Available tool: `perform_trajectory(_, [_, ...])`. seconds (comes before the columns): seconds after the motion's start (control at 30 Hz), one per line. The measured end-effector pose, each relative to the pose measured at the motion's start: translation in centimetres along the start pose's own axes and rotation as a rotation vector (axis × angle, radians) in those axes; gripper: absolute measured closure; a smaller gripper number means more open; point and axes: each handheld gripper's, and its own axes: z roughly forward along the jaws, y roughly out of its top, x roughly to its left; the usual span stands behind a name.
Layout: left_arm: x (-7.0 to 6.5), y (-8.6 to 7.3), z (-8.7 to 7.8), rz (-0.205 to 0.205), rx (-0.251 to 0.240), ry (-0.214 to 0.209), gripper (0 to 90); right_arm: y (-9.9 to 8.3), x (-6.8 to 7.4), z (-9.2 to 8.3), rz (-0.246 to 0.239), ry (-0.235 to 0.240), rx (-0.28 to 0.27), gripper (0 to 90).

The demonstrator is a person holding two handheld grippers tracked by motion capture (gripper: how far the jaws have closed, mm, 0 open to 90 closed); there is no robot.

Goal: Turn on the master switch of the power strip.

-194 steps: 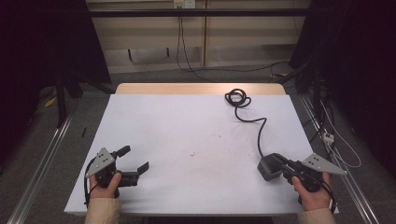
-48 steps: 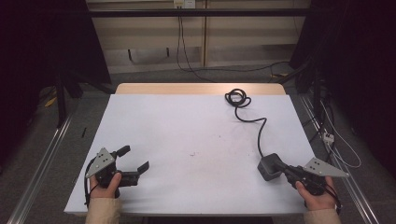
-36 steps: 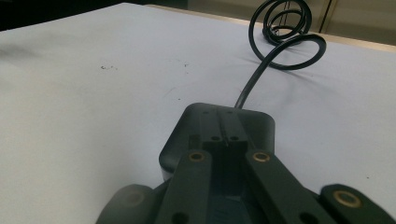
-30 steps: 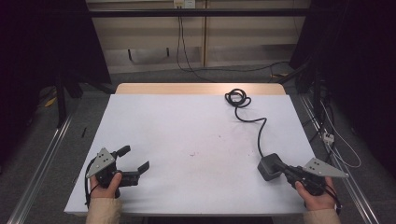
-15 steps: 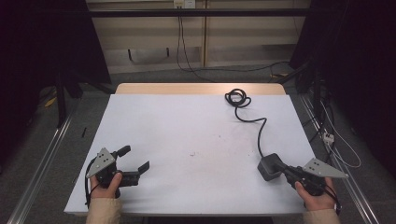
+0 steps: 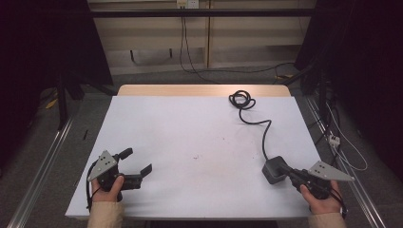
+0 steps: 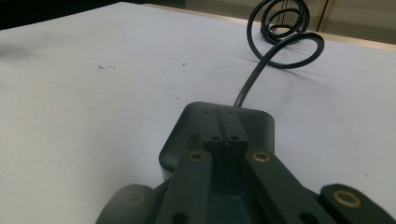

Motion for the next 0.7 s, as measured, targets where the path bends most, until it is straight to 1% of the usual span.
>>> perform_trajectory(0.1, [-0.03,0.01,-0.01,-0.001,-0.001,0.001,2.3,0.03,0.06,0.01,-0.007,-0.005,0.001,90.0])
perform_trajectory(0.33, [0.0,0.0,-0.04,-0.006,-0.003,0.004,2.3,0.01,0.05,0.01,-0.005,-0.003,0.0,90.0])
perform_trajectory(0.7, [-0.05,0.0,0.03,-0.003,-0.002,0.001,2.3,0.04,0.18,0.0,-0.01,-0.011,0.005,90.0])
